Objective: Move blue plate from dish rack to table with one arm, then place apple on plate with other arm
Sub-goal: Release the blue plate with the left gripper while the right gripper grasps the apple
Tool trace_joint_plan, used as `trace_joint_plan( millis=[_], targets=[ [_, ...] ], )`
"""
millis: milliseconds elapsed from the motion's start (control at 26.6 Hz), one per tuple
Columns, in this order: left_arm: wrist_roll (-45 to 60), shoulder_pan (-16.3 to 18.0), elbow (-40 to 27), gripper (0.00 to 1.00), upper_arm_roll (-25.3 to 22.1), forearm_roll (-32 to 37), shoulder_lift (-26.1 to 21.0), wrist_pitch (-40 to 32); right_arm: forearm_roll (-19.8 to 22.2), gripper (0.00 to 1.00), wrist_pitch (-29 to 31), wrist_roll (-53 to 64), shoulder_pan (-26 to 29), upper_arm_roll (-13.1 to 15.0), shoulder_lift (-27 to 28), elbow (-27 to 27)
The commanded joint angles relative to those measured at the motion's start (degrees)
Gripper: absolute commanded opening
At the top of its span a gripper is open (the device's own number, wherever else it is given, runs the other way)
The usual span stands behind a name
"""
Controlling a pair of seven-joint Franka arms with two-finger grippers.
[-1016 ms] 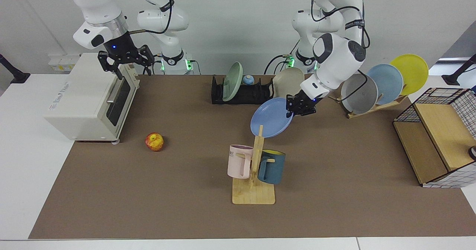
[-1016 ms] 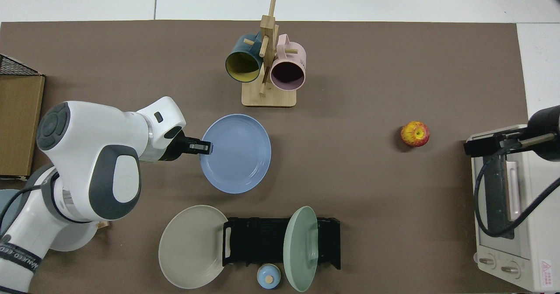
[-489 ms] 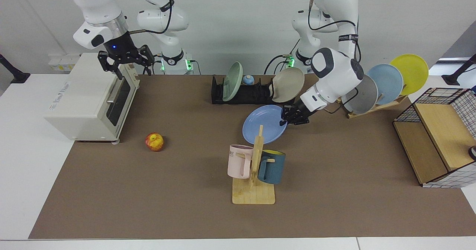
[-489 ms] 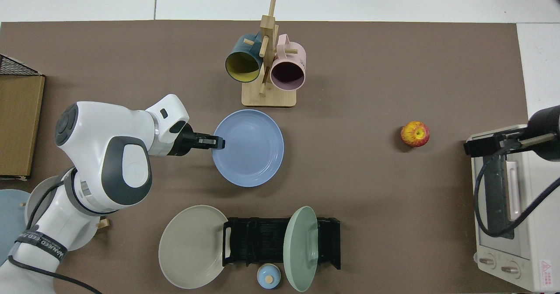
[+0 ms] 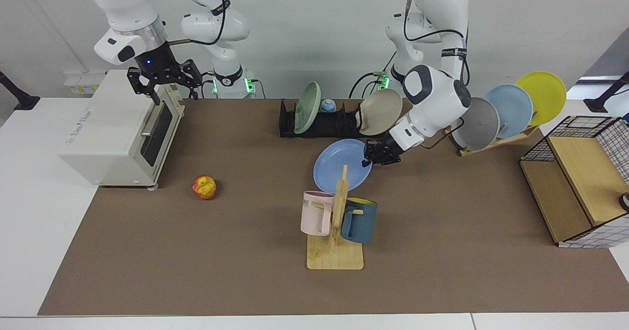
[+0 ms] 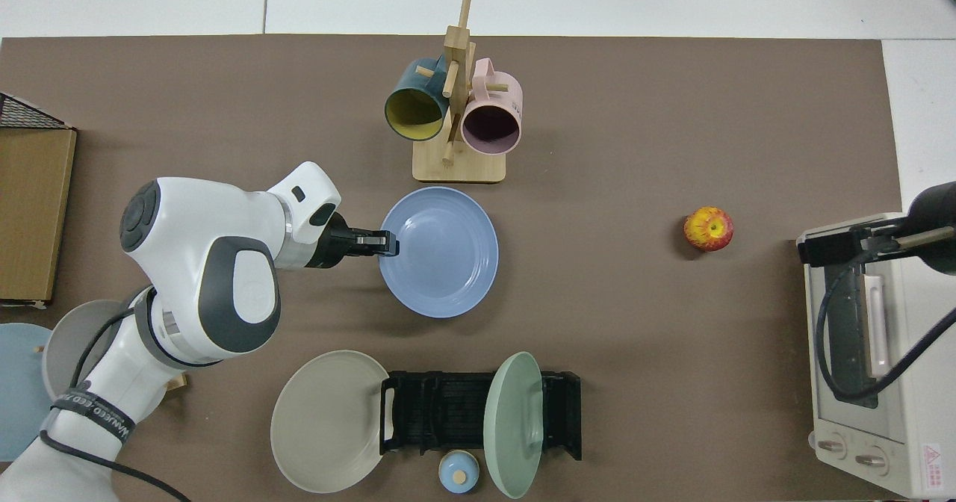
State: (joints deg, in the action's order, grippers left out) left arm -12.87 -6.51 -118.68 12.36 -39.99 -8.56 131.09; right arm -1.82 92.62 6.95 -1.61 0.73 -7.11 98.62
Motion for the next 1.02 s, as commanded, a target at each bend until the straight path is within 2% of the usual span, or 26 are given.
trace_joint_plan(
  millis=[0,113,414,452,489,527,715,866,978],
  targets=[
    [2.9,-0.5,1.3,0.00,0.9,-0.7,-1.5,2.0,0.9,1.00,-1.0,-0.7,2.2,-0.4,0.1,-0.8],
    [3.6,-0.6,1.3,0.00,1.3,-0.5,-2.2,2.0,0.8,1.00,0.7,-0.5,2.3,-0.5,0.3,-0.3],
    [3.9,-1.2,1.9,0.00,3.3,-0.5,-5.8,4.0,0.8,1.00,13.4,-0.9,1.1,-0.5,2.3,6.2],
    [3.9,-1.5,1.9,0.07,3.3,-0.4,-5.7,4.1,0.8,1.00,14.6,-0.9,1.2,-0.5,3.3,6.7],
    [3.8,-1.8,1.8,0.28,3.3,-0.3,-5.7,4.0,0.7,1.00,15.5,-0.9,1.2,-0.5,4.5,6.6],
    [3.6,-1.8,1.8,0.39,3.3,-0.2,-5.7,3.9,0.4,1.00,16.4,-0.9,1.2,-0.5,5.6,6.6],
    [3.9,-2.8,1.8,0.79,3.2,2.5,-5.6,4.0,0.1,1.00,21.6,-0.7,0.9,-0.6,11.3,7.0],
    [6.4,-2.8,2.1,0.97,2.7,7.8,-4.6,3.9,-0.1,1.00,26.7,-1.0,-0.6,-0.7,14.6,8.6],
    [9.1,-2.3,4.0,0.99,2.6,13.6,-4.1,2.6,0.1,1.00,30.3,0.2,-1.0,-0.7,15.7,10.6]
  ],
)
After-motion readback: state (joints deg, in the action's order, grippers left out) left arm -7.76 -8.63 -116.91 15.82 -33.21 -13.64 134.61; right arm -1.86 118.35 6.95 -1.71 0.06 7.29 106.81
